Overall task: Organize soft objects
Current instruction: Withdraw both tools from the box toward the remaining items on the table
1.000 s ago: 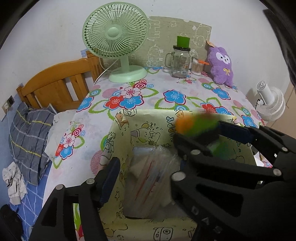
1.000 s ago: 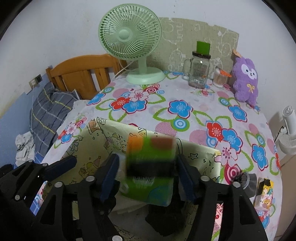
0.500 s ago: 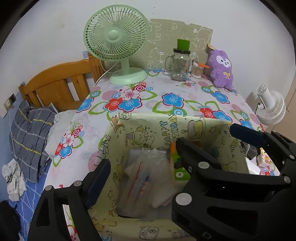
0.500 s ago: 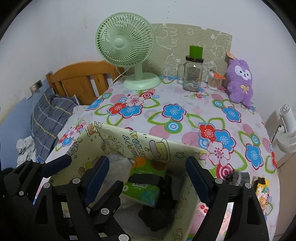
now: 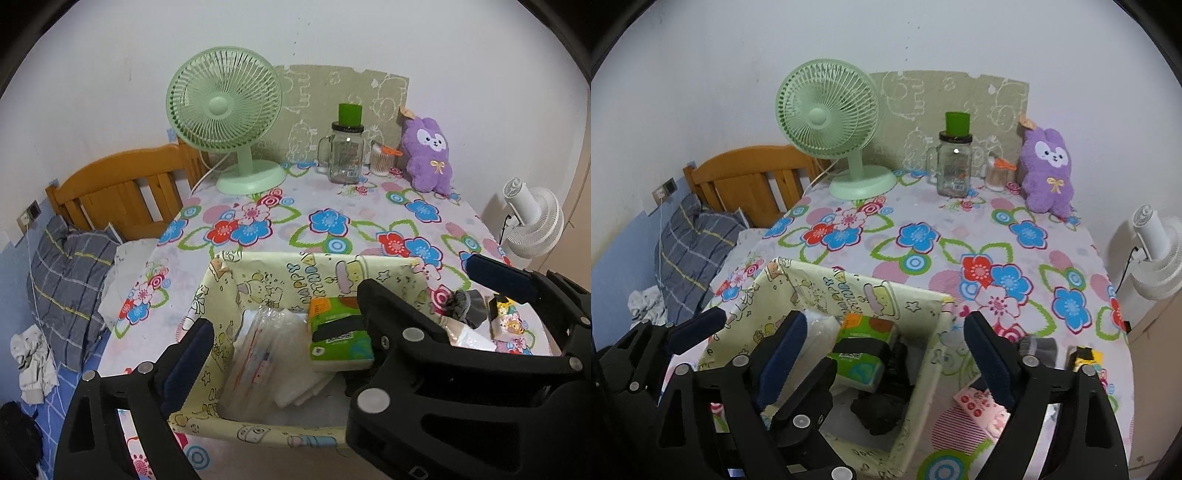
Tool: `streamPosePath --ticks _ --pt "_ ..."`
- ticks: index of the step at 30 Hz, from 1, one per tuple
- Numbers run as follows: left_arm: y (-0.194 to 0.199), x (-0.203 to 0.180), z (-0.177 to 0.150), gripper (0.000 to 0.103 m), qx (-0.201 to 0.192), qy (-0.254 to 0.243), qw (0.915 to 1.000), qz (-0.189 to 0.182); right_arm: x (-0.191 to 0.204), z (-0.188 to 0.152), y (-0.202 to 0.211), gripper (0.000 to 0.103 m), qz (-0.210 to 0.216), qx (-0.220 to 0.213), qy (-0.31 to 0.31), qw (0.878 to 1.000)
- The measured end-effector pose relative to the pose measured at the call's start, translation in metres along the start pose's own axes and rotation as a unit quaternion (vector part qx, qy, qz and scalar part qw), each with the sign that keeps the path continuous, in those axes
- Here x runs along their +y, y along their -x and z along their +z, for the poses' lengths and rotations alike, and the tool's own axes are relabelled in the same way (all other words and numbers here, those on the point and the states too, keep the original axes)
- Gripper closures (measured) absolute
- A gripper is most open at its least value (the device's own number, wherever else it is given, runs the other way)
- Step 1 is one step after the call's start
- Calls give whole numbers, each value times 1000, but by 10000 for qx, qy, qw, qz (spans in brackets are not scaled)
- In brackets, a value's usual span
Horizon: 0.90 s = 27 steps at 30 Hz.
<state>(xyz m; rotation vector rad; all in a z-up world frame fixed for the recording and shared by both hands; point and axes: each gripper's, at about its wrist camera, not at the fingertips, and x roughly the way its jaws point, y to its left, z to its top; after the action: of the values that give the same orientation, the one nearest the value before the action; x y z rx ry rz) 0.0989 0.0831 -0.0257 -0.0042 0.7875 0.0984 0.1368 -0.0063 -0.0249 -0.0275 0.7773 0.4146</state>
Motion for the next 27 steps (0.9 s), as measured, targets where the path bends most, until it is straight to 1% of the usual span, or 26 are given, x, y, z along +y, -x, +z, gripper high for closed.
streamPosePath --ticks 3,9,17,27 --pt "9 -6 1 4 -99 -56 9999 16 -4 -1 11 8 -48 -143 -21 9999" --pt "23 -17 3 2 -228 -89 9997 4 -11 0 30 7 -104 -297 -52 9995" --pt "42 -33 2 1 -401 -215 9989 -90 -24 -5 56 3 -235 -528 -93 9983" --pt "59 -55 0 0 -549 -333 9976 -243 -39 -13 83 0 -450 -699 -203 9963"
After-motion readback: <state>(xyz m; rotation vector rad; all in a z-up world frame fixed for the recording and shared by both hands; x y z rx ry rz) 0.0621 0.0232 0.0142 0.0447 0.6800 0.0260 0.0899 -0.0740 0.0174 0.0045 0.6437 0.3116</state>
